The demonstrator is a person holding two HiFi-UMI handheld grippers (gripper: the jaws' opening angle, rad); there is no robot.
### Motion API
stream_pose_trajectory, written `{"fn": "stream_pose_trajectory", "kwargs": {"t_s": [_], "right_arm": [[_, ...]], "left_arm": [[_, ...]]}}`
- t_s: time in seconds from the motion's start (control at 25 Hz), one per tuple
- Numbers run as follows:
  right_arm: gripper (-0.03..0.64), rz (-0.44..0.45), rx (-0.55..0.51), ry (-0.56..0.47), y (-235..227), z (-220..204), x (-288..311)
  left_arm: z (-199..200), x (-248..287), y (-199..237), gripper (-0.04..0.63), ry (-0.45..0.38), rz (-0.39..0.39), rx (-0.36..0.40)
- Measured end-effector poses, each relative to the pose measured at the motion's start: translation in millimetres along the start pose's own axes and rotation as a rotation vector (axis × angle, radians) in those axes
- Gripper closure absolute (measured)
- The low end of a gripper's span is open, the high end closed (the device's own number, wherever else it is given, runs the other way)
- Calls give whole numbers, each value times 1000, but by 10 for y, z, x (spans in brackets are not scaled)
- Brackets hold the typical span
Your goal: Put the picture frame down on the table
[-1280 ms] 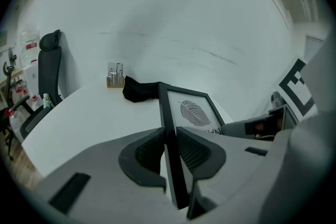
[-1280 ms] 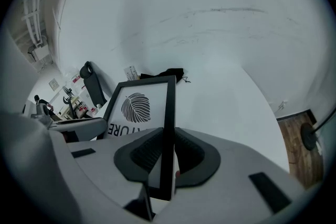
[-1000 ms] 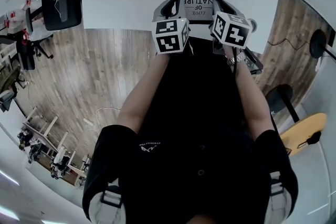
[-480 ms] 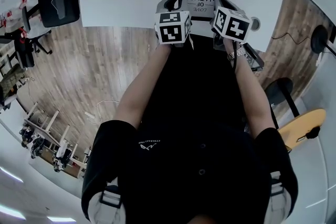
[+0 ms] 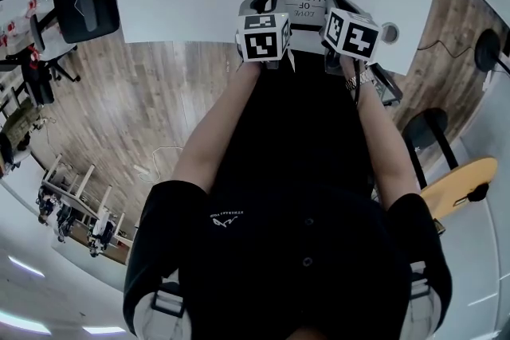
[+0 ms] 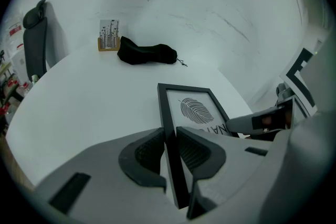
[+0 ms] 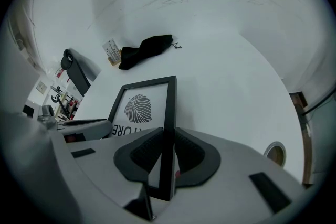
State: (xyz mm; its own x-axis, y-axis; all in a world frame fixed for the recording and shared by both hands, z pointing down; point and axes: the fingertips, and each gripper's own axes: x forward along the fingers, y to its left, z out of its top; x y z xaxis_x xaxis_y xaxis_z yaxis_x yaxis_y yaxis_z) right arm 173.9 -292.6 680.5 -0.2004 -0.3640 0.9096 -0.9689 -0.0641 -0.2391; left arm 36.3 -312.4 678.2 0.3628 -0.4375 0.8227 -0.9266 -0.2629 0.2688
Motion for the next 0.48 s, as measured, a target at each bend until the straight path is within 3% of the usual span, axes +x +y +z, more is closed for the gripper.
{"fn": "stream_pose_trajectory", "kwargs": {"t_s": [0.48], "right_arm": [[549,13,-2,55,2,-60,122]], "left_arm": [[-101,114,62,518,62,11,4]]}}
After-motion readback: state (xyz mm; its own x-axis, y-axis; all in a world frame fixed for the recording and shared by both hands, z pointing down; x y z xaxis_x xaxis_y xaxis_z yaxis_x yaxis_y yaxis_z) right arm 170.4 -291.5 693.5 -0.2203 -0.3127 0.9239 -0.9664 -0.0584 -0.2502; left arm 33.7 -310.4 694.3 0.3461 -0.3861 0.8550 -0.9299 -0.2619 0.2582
